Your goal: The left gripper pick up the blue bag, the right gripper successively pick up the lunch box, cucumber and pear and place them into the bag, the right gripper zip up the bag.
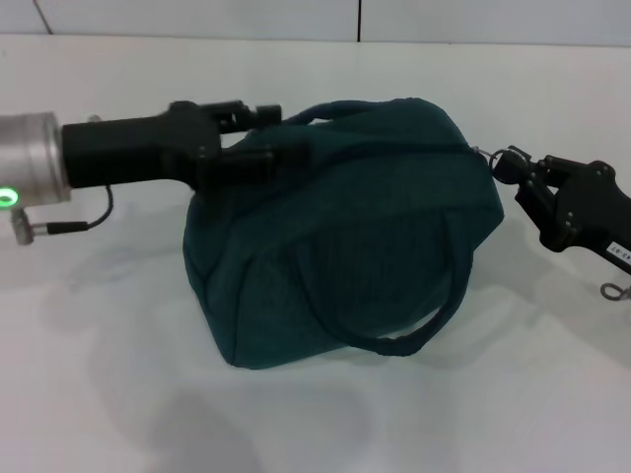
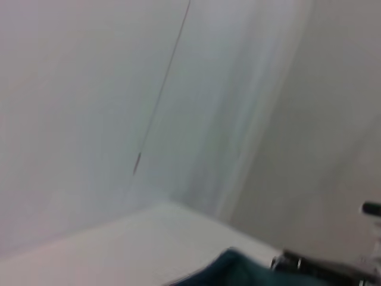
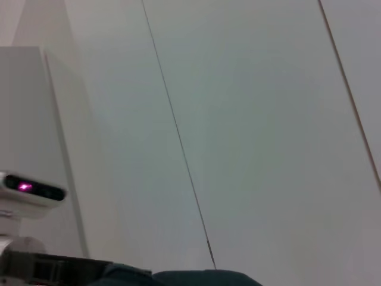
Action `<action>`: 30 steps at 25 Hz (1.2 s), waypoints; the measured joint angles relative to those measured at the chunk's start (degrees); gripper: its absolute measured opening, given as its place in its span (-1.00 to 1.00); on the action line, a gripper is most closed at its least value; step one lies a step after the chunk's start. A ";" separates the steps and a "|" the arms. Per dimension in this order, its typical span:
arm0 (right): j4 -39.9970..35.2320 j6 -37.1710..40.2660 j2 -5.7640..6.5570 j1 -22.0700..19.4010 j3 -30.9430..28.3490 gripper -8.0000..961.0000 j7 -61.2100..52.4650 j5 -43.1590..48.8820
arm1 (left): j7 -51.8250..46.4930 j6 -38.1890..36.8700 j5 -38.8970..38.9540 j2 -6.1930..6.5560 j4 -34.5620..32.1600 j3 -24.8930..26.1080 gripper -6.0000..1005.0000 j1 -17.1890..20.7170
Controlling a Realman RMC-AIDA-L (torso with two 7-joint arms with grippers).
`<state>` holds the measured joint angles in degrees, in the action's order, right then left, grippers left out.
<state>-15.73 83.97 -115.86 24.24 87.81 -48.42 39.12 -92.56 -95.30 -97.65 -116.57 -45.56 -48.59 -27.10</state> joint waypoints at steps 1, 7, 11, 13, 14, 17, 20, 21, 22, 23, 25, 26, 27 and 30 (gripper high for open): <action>0.00 0.21 0.00 -0.12 0.00 -0.96 0.10 0.00 | -2.95 0.25 -1.89 -0.18 -1.35 0.00 0.18 -0.76; 0.00 0.89 0.02 -0.36 0.00 -0.96 0.69 0.00 | -17.16 0.41 -9.30 0.22 -6.86 -0.07 0.37 -5.45; 0.03 1.13 0.08 -0.42 -0.05 -0.96 0.80 -0.04 | -23.32 0.29 -15.23 0.26 -9.13 -0.11 0.36 -7.73; 0.07 1.15 0.10 -0.47 -0.22 -0.96 1.06 -0.22 | -24.30 0.17 -17.57 0.02 -9.61 -0.25 0.36 -8.23; 0.08 1.15 0.11 -0.52 -0.35 -0.96 1.22 -0.40 | -24.23 0.11 -18.14 -0.07 -9.61 -0.41 0.36 -8.24; 0.09 1.15 0.11 -0.59 -0.58 -0.96 1.41 -0.67 | -23.19 0.02 -18.47 -0.11 -9.31 -1.60 0.35 -8.05; 0.03 1.15 0.11 -0.59 -0.61 -0.96 1.45 -0.91 | -21.41 -0.03 -18.50 -0.01 -9.21 -2.42 0.22 -7.69; 0.03 1.16 0.11 -0.57 -0.61 -0.96 1.46 -1.04 | -20.81 -0.06 -18.50 0.00 -9.22 -2.50 0.17 -7.46; 0.02 1.16 0.11 -0.55 -0.63 -0.96 1.46 -1.16 | -20.52 -0.07 -18.49 -0.01 -9.21 -2.50 0.13 -7.33; -0.08 1.16 0.11 -0.53 -0.66 -0.96 1.47 -1.25 | -20.08 -0.15 -18.46 -0.01 -9.22 -2.50 0.09 -7.05; -0.30 1.16 0.11 -0.53 -0.95 -0.96 1.48 -1.30 | -19.47 -0.44 -18.40 0.04 -9.21 -2.49 0.00 -6.72; -0.37 1.17 0.10 -0.54 -1.14 -0.96 1.48 -1.32 | -19.01 -0.78 -18.29 0.13 -9.21 -2.46 -0.05 -6.48; -0.37 1.17 0.10 -0.54 -1.14 -0.96 1.48 -1.32 | -18.55 -1.15 -18.14 0.18 -9.24 -2.38 -0.09 -6.29; -0.16 1.22 0.15 -0.59 -2.10 -0.96 1.49 -1.92 | -17.07 -2.66 -16.78 0.37 -9.53 -2.11 -0.27 -5.77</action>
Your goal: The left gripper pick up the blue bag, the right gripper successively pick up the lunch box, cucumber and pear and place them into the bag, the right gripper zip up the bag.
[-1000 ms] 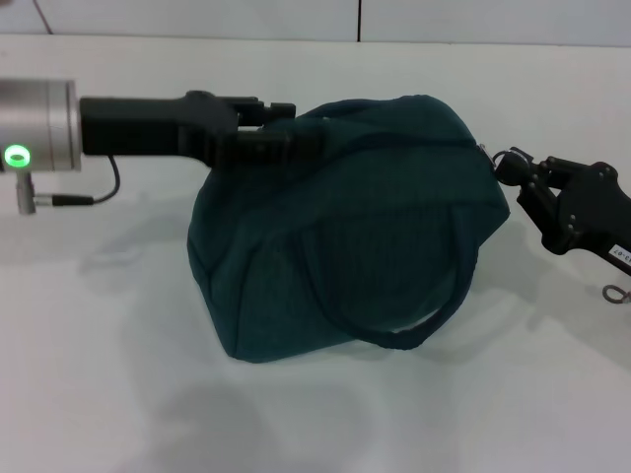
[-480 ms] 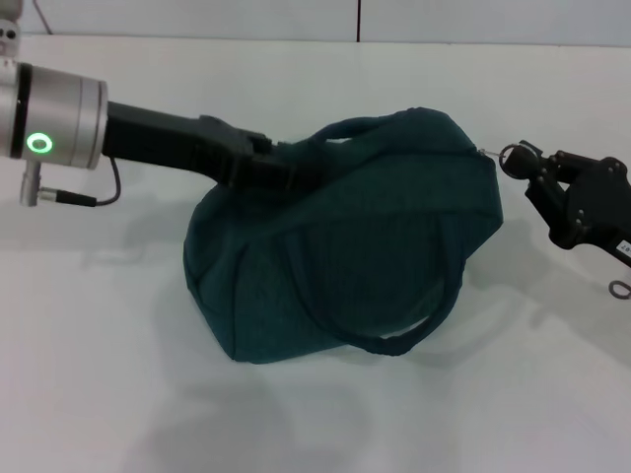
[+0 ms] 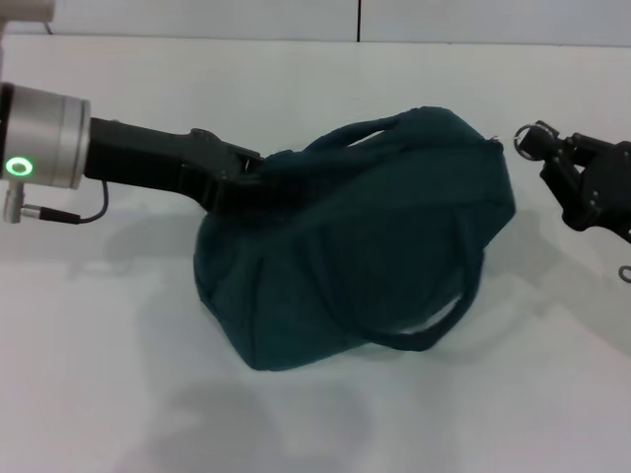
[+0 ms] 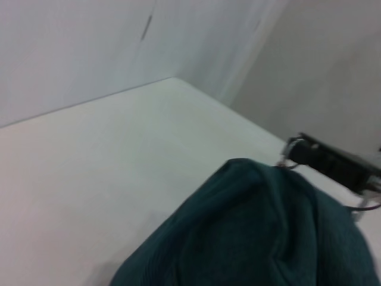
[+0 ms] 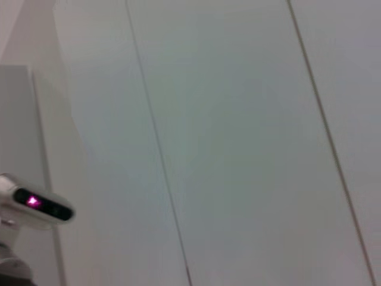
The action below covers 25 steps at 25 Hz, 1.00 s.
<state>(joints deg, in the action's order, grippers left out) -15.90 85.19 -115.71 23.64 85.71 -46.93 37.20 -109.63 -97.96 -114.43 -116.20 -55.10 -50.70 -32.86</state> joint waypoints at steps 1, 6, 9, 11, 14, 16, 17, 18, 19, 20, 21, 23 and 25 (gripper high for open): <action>0.12 0.00 0.05 0.00 -0.04 -0.96 0.00 -0.28 | 0.48 -0.53 0.66 0.19 0.00 0.03 -0.33 0.20; 0.27 -0.63 0.19 -0.21 -0.08 -0.96 0.00 -0.52 | 2.45 -2.25 3.75 1.35 -0.02 0.17 -0.61 1.09; 0.27 -0.84 0.20 -0.27 -0.09 -0.96 0.00 -0.55 | 3.06 -2.51 4.37 1.63 -0.03 0.20 -0.66 1.28; 0.27 -1.11 0.21 -0.32 -0.16 -0.96 0.00 -0.68 | 3.27 -2.56 4.45 1.80 -0.04 0.21 -0.69 1.32; 0.28 -2.25 0.22 -0.35 -0.63 -0.96 -0.01 -0.78 | 3.58 -2.61 4.52 2.13 -0.04 0.22 -0.72 1.33; 0.30 -3.98 0.22 -0.35 -1.12 -0.96 -0.01 -0.78 | 3.93 -2.64 4.58 2.20 -0.04 0.22 -0.74 1.32; 0.32 -5.05 0.22 -0.35 -1.31 -0.96 -0.01 -0.81 | 4.10 -2.73 4.60 2.24 -0.04 0.23 -0.74 1.32; 0.33 -6.15 0.22 -0.30 -1.41 -0.96 -0.01 -0.80 | 4.21 -2.82 4.64 2.25 -0.04 0.24 -0.75 1.31; 0.34 -6.65 0.22 -0.24 -1.38 -0.96 -0.01 -0.75 | 4.44 -3.09 4.66 2.32 -0.04 0.50 -0.75 1.25; 0.36 -7.15 0.21 -0.13 -1.29 -0.96 -0.01 -0.65 | 4.49 -3.15 4.66 2.33 -0.04 0.59 -0.75 1.24; 0.38 -7.46 0.17 -0.04 -1.05 -0.96 -0.01 -0.54 | 4.64 -3.31 4.67 2.36 -0.04 0.84 -0.75 1.20; 0.43 -7.82 0.13 0.03 -0.46 -0.96 -0.01 -0.43 | 4.79 -3.40 4.67 2.37 -0.04 1.20 -0.75 1.18; 0.43 -7.91 0.12 0.03 0.39 -0.96 -0.01 -0.42 | 4.98 -3.45 4.66 2.39 -0.04 1.67 -0.75 1.11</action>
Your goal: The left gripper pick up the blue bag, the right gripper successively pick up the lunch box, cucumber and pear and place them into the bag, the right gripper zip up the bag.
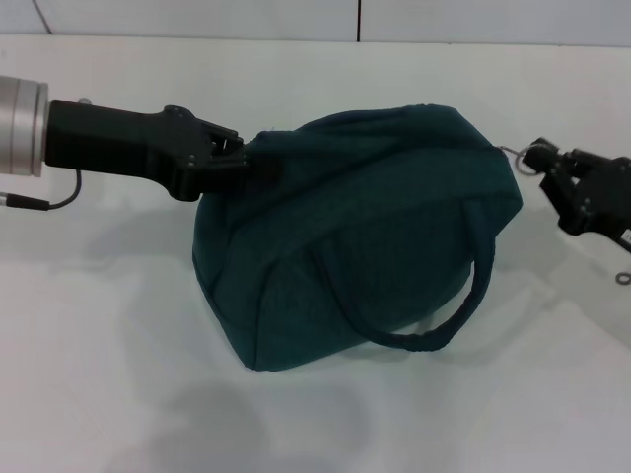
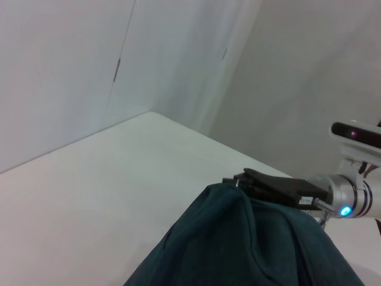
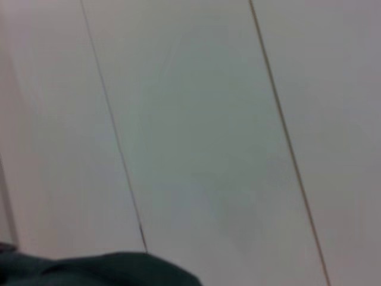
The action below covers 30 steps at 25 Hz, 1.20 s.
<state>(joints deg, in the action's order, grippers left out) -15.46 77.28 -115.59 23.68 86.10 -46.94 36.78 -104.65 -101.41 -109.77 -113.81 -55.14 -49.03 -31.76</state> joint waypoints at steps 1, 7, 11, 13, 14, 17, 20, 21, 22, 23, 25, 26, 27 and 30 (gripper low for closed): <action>0.00 0.01 -0.01 0.00 0.54 -0.96 -0.07 0.01 | 0.07 -0.01 0.00 0.00 0.03 0.09 -0.75 -0.04; 0.00 7.49 0.22 -0.35 1.94 -0.96 -0.75 -0.15 | 2.61 -0.02 0.03 -0.33 0.39 2.01 -0.75 -0.12; 0.00 9.49 0.28 -1.47 -1.94 -0.96 -0.52 -0.36 | 4.87 0.00 0.97 -0.24 1.26 2.42 -0.75 0.44; 0.44 8.54 0.24 -1.74 -4.50 -0.96 -0.33 -0.33 | 5.61 -0.01 1.27 -0.14 2.06 2.41 -0.75 0.25; 0.87 7.91 0.24 -1.76 -5.21 -0.96 -0.33 -0.31 | 5.84 -0.01 1.32 -0.09 2.41 2.41 -0.76 0.13; 1.70 6.76 0.27 -1.68 -5.43 -0.96 -0.50 -0.08 | 6.11 0.00 1.32 0.02 2.72 2.44 -0.76 0.01; 2.14 5.96 0.30 -1.48 -3.29 -0.95 -0.57 0.14 | 6.12 -0.01 1.30 0.07 2.73 2.48 -0.76 0.04; 2.18 5.84 0.31 -1.46 -2.56 -0.95 -0.58 0.14 | 6.12 -0.02 1.30 0.07 2.74 2.49 -0.76 0.04; 2.19 5.71 0.29 -1.44 -0.86 -0.95 -0.59 0.19 | 6.13 -0.01 1.30 0.08 2.74 2.48 -0.76 0.05; 2.18 5.71 0.26 -1.40 0.62 -0.95 -0.57 0.22 | 6.13 -0.01 1.30 0.08 2.74 2.48 -0.76 0.05; 1.92 5.65 0.24 -1.32 2.80 -0.95 -0.41 0.23 | 6.16 -0.02 1.30 0.09 2.76 2.49 -0.76 0.29; 1.77 5.27 0.18 -1.29 3.36 -0.95 -0.24 0.16 | 6.30 -0.02 1.30 0.09 2.78 2.49 -0.76 0.33; 1.70 4.71 0.12 -1.28 3.45 -0.95 -0.09 -0.10 | 6.59 -0.02 1.30 0.07 2.80 2.49 -0.76 0.36; 1.63 2.03 -0.03 -1.23 2.89 -0.95 0.05 -1.13 | 7.40 -0.02 1.31 -0.18 2.86 2.47 -0.76 0.47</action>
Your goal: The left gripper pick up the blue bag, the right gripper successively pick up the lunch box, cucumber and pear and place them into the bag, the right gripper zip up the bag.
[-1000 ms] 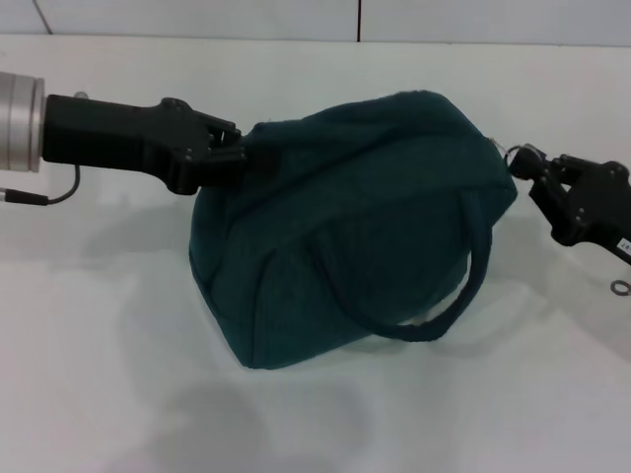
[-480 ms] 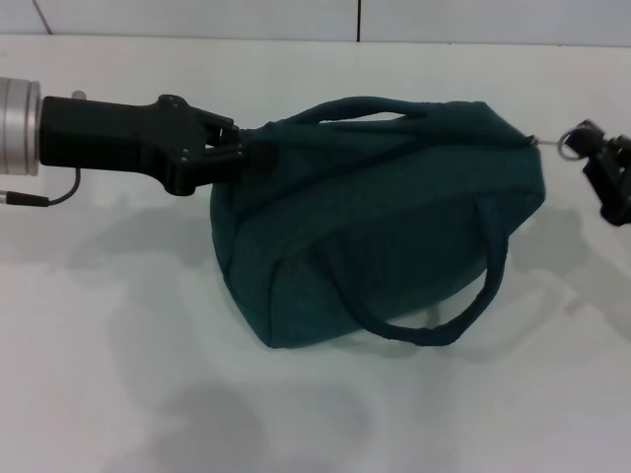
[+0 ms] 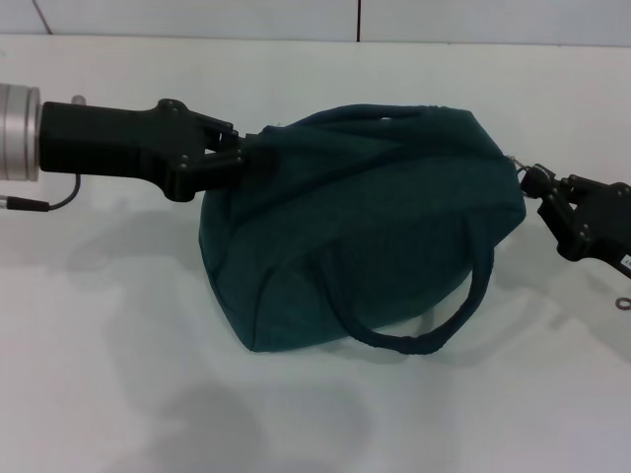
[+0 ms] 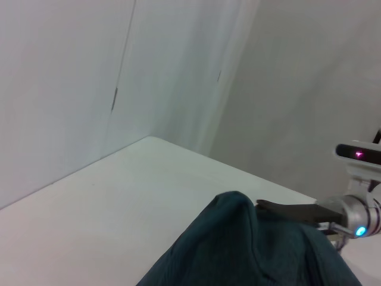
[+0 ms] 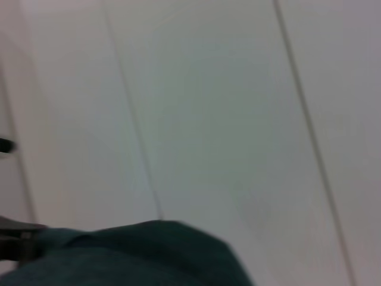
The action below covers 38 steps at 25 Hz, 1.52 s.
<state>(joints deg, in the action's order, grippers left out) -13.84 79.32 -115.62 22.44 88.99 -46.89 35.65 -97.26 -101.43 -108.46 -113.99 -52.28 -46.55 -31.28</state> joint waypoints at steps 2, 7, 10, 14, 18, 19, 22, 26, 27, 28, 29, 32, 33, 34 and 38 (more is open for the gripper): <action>-0.10 -2.31 -0.07 0.12 -0.23 -0.94 0.00 -0.18 | 0.26 0.00 0.01 -0.15 0.00 -0.01 -0.76 0.07; 0.12 -3.23 -0.11 0.91 1.30 -0.94 -0.43 0.34 | 0.32 0.00 0.11 -0.28 0.00 -0.02 -0.76 0.09; -0.14 -1.46 -0.13 0.93 2.40 -0.94 -0.33 0.47 | 0.26 0.00 0.17 -0.33 0.00 -0.02 -0.76 0.02; 0.39 -2.87 -0.14 0.93 1.38 -0.93 -0.11 -0.47 | 0.10 -0.02 0.48 -0.35 -0.01 -0.03 -0.76 -0.32; 0.30 -5.68 -0.18 1.16 1.57 -0.93 -0.11 -0.56 | 0.04 -0.09 1.44 -0.33 -0.01 -0.03 -0.76 -0.28; 0.30 -6.54 -0.20 1.27 1.63 -0.93 -0.14 -0.48 | 0.04 -0.09 1.52 -0.33 -0.02 -0.03 -0.76 -0.28; 0.31 -7.90 -0.28 1.53 1.84 -0.93 -0.42 -0.29 | -0.10 -0.34 2.02 -0.29 -0.01 -0.03 -0.75 -0.34; 0.11 -4.42 -0.24 1.51 2.53 -0.92 -0.59 -0.17 | -0.93 -0.86 3.12 -0.08 -0.02 -0.02 -0.72 -0.06; 0.00 -2.93 -0.16 1.30 2.52 -0.92 -0.58 -0.17 | -1.14 -0.89 3.16 -0.04 -0.02 -0.02 -0.72 0.03; -0.03 -1.97 -0.12 1.12 2.43 -0.92 -0.51 -0.25 | -1.22 -0.89 3.18 -0.01 -0.03 -0.02 -0.71 0.10; -0.06 -1.55 -0.10 0.99 2.16 -0.92 -0.36 -0.40 | -1.25 -0.89 3.19 0.03 -0.02 -0.02 -0.70 0.16; 0.04 -3.92 -0.22 1.17 0.81 -0.92 -0.14 -0.72 | -1.26 -0.89 3.22 0.10 0.71 -0.02 -0.68 0.09; 0.13 -4.80 -0.24 1.42 0.72 -0.92 -0.16 -0.71 | -1.27 -0.89 3.22 0.11 1.08 -0.02 -0.68 -0.05; 0.24 -5.88 -0.29 1.78 0.71 -0.92 -0.25 -0.67 | -1.27 -0.89 3.23 0.14 1.39 -0.02 -0.68 -0.16; 0.11 -7.42 -0.32 2.78 3.19 -0.91 -0.45 -0.14 | -1.32 -0.89 3.35 0.23 2.00 -0.02 -0.67 -0.31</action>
<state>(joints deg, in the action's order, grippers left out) -13.73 71.89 -115.94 25.22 92.18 -47.34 35.52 -98.58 -102.32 -105.11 -113.75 -50.28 -46.58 -31.59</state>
